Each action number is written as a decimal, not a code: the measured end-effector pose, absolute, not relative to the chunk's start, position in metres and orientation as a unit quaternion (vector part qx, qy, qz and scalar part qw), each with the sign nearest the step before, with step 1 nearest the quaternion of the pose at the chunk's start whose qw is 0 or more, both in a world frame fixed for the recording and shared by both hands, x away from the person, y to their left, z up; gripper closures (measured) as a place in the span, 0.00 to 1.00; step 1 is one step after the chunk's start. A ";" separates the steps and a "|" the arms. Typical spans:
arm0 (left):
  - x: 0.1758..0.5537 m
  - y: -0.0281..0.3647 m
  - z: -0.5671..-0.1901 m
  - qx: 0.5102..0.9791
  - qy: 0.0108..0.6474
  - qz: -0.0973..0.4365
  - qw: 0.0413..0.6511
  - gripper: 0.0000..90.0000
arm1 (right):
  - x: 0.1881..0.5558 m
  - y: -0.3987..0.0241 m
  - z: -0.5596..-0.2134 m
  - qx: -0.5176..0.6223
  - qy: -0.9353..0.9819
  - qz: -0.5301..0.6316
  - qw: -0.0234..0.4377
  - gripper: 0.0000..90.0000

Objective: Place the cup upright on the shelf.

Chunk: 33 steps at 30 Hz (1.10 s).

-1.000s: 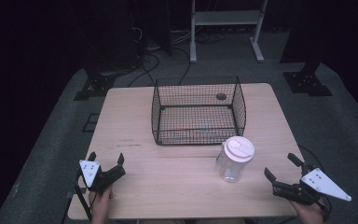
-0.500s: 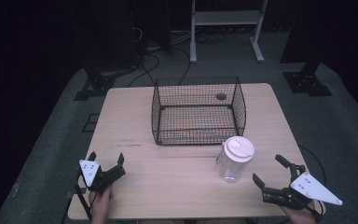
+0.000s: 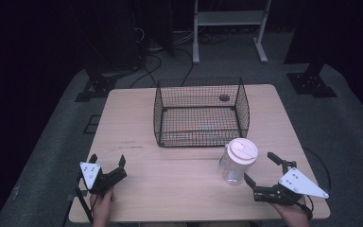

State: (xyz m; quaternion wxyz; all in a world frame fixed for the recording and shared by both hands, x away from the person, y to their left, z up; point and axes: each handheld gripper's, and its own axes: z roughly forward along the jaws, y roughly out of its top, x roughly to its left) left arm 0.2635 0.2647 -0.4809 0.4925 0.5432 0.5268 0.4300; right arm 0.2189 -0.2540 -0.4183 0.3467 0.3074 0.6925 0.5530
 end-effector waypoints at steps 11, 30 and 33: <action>0.263 0.265 -0.481 0.542 0.527 0.430 0.494 0.00 | 0.234 -0.244 -0.414 0.296 0.698 0.554 0.344 0.01; 0.263 0.265 -0.481 0.541 0.527 0.429 0.495 0.00 | 0.255 -0.224 -0.413 0.283 0.707 0.552 0.339 0.01; 0.263 0.265 -0.481 0.541 0.527 0.429 0.495 0.00 | 0.258 -0.223 -0.414 0.282 0.710 0.550 0.338 0.01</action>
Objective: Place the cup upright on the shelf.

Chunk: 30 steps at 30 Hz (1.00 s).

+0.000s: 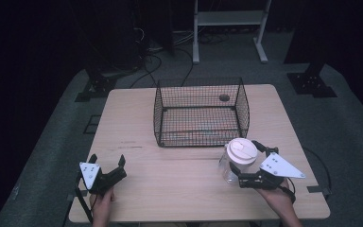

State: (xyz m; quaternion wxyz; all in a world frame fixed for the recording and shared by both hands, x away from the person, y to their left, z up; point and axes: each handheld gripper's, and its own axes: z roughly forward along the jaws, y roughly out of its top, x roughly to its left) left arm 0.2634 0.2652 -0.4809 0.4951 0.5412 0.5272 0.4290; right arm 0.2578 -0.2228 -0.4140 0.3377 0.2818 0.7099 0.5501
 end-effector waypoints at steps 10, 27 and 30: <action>0.263 0.265 -0.481 0.541 0.527 0.428 0.495 0.00 | 0.262 -0.221 -0.415 0.283 0.713 0.546 0.335 0.01; 0.263 0.266 -0.481 0.538 0.530 0.426 0.498 0.00 | 0.262 -0.223 -0.414 0.279 0.716 0.545 0.335 0.04; 0.263 0.266 -0.481 0.538 0.530 0.427 0.498 0.00 | 0.263 -0.224 -0.413 0.286 0.717 0.545 0.327 0.04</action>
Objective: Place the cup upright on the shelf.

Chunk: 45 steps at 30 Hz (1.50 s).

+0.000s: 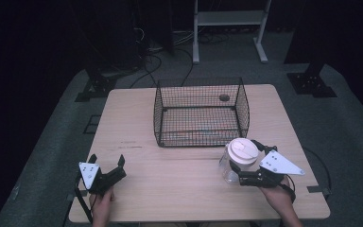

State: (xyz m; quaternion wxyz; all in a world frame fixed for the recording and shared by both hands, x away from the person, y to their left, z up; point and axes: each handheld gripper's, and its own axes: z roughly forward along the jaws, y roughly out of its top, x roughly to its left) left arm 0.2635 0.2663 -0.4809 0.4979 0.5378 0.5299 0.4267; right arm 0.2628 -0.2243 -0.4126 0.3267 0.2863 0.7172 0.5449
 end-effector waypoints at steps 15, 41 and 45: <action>0.263 0.267 -0.481 0.536 0.533 0.425 0.498 0.00 | 0.264 -0.223 -0.393 0.282 0.716 0.551 0.323 0.04; 0.264 0.268 -0.481 0.532 0.538 0.421 0.500 0.00 | 0.287 -0.213 -0.324 0.257 0.724 0.555 0.319 0.04; 0.264 0.269 -0.481 0.530 0.540 0.419 0.501 0.00 | 0.291 -0.210 -0.315 0.255 0.723 0.556 0.322 0.04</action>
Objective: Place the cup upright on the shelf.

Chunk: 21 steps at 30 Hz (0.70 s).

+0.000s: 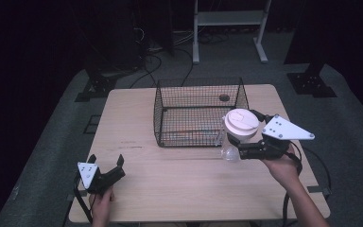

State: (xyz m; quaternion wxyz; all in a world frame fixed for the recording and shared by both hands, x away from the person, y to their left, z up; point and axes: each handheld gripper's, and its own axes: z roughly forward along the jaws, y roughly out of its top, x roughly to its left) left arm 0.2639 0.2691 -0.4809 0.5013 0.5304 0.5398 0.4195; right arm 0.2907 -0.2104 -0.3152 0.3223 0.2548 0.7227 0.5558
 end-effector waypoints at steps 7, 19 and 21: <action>0.264 0.269 -0.481 0.530 0.539 0.420 0.501 0.00 | 0.295 -0.203 -0.303 0.246 0.723 0.559 0.323 0.04; 0.264 0.269 -0.481 0.529 0.539 0.420 0.503 0.00 | 0.308 -0.192 -0.286 0.238 0.721 0.562 0.328 0.04; 0.264 0.269 -0.481 0.530 0.539 0.420 0.503 0.00 | 0.311 -0.190 -0.283 0.238 0.722 0.561 0.328 0.04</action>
